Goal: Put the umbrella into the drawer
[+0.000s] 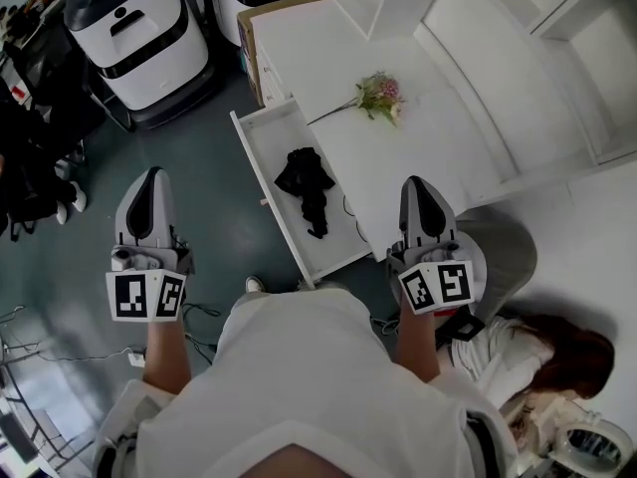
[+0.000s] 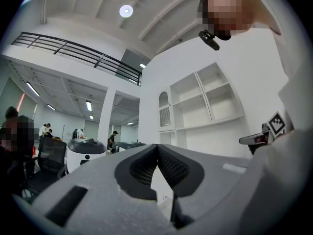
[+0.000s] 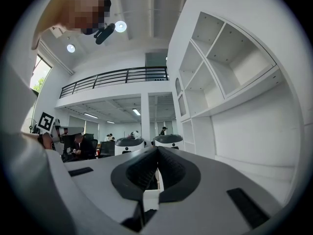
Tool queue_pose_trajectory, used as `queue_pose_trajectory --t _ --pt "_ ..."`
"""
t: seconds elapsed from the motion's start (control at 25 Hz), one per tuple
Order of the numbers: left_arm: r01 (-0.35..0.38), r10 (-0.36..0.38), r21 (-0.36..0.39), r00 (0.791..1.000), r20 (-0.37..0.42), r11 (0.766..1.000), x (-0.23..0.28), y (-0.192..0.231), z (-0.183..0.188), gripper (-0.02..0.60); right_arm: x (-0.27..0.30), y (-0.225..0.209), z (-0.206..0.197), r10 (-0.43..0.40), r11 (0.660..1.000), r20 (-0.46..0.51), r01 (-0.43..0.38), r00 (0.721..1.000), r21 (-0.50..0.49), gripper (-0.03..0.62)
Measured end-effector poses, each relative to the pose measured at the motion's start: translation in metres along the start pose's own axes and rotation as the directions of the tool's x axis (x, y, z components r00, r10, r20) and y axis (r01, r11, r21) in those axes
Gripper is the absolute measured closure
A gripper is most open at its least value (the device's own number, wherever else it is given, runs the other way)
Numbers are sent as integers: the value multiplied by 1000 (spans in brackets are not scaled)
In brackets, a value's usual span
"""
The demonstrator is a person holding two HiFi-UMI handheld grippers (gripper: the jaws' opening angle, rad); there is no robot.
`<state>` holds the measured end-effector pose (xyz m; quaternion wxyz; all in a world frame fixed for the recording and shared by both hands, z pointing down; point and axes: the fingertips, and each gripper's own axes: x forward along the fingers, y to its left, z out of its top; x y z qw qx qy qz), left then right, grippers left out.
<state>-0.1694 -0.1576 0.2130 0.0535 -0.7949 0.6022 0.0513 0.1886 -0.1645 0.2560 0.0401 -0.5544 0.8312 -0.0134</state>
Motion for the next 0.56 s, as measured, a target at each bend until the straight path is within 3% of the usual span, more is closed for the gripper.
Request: queue_pose_trajectory --t 0.56 --pt "-24 23 -17 999 -29 1000 4 -9 -18 569 16 2 -13 75 997 -40 -76 996 -12 594"
